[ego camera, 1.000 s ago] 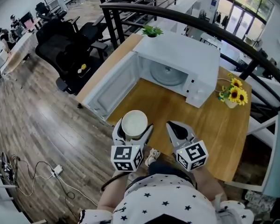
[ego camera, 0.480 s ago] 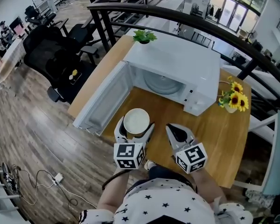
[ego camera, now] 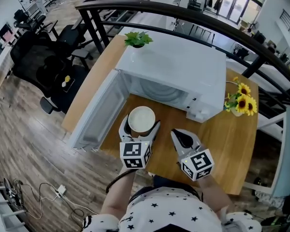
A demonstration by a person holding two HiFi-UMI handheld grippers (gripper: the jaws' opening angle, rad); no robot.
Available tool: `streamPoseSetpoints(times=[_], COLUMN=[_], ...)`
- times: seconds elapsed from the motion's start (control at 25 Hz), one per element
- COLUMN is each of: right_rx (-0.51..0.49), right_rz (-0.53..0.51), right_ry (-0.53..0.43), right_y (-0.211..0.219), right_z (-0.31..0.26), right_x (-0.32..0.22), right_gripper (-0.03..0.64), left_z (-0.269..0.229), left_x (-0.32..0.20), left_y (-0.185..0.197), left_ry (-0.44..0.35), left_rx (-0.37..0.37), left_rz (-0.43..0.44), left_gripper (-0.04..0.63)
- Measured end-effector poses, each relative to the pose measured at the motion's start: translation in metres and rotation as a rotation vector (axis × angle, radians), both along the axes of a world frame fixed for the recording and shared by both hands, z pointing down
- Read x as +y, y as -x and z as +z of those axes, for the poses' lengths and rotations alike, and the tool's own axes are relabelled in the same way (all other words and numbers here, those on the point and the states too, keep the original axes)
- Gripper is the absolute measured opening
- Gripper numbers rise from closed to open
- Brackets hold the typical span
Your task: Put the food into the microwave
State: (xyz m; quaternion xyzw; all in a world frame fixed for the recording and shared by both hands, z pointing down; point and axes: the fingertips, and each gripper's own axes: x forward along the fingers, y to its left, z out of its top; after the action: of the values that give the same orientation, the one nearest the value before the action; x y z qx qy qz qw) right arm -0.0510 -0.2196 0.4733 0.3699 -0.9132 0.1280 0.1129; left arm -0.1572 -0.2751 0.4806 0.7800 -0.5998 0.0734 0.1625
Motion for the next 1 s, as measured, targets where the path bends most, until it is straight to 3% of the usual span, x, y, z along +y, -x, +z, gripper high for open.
streamPoseSetpoints(times=[1.0], right_rx=[0.0], right_rz=[0.125], right_ry=[0.083], right_y=[-0.028], right_z=[0.037], right_x=[-0.056], right_gripper=[0.005], left_z=[0.069], left_x=[-0.126], left_y=[-0.037], left_ry=[0.067], left_rx=[-0.095], left_rz=[0.111], left_gripper=[0.491])
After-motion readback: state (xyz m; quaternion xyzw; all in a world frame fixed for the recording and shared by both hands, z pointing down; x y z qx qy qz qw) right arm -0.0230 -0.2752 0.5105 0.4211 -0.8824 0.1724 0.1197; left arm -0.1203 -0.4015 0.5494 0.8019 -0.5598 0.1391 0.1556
